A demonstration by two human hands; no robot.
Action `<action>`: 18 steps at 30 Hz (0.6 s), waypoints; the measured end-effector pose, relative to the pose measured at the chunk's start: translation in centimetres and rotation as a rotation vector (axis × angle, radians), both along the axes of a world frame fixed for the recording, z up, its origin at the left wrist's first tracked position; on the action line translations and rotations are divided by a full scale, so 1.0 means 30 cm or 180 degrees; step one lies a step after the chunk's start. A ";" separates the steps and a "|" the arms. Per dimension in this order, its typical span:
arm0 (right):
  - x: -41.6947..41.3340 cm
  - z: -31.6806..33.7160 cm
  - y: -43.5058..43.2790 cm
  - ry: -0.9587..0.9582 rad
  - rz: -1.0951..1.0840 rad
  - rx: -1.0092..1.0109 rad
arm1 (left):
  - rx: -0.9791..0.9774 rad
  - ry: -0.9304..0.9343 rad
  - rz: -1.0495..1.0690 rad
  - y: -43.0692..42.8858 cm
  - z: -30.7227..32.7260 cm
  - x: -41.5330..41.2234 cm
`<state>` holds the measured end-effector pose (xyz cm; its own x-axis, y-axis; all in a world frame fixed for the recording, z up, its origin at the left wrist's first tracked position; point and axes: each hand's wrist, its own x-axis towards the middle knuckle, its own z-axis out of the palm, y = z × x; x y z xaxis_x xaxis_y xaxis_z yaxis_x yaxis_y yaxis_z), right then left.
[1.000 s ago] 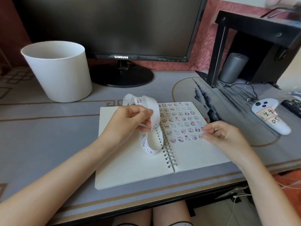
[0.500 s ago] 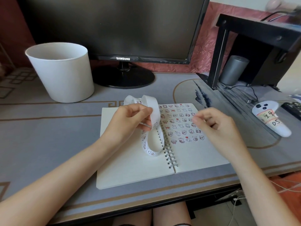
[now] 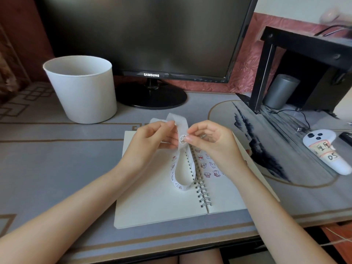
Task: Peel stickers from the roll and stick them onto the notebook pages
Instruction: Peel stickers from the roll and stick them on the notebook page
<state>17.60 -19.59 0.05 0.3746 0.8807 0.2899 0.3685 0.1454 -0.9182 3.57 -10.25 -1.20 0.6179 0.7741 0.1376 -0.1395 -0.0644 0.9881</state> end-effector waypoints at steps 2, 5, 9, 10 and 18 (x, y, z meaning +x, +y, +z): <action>0.003 -0.009 -0.001 -0.0030 -0.0028 0.0038 | 0.0093 0.0192 -0.0079 -0.001 -0.002 0.000; 0.003 -0.012 -0.003 -0.0144 -0.0026 0.0087 | 0.0222 0.0399 -0.0161 -0.004 -0.009 -0.002; -0.002 -0.012 -0.005 -0.0318 -0.0105 0.0112 | 0.0242 0.0386 -0.0171 0.001 -0.016 -0.004; -0.004 -0.013 -0.005 -0.0389 -0.0127 0.0122 | 0.0249 0.0380 -0.0164 0.002 -0.016 -0.003; -0.012 -0.016 -0.008 -0.0494 -0.0275 0.0184 | 0.0259 0.0258 -0.0136 -0.002 -0.015 -0.002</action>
